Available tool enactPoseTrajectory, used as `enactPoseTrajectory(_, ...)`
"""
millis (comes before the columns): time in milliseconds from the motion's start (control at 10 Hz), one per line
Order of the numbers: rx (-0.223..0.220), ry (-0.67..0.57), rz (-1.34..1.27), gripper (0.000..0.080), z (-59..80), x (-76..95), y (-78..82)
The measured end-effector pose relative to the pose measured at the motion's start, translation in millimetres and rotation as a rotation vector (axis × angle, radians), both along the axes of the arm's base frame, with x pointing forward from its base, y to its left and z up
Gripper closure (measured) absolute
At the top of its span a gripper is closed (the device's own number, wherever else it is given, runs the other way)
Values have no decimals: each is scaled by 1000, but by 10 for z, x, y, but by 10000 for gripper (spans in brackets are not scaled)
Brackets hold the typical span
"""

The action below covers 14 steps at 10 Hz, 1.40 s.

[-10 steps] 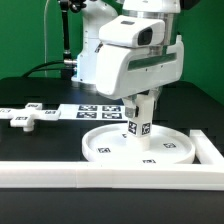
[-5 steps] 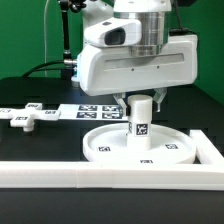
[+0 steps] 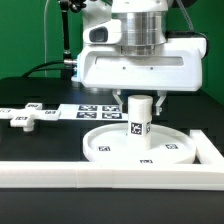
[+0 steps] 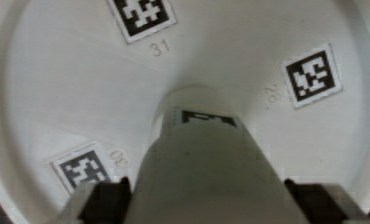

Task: Assemble round table

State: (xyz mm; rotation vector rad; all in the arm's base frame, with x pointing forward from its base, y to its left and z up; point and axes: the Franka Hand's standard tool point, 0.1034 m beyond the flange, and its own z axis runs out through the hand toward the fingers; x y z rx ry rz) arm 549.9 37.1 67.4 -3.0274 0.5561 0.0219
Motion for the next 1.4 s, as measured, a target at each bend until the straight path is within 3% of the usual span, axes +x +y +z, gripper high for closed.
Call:
enactPoseTrajectory(500, 18, 22, -302, 390, -1, -1, 4)
enactPoseTrajectory(1400, 123, 112, -1143, 390, -3, 17, 27)
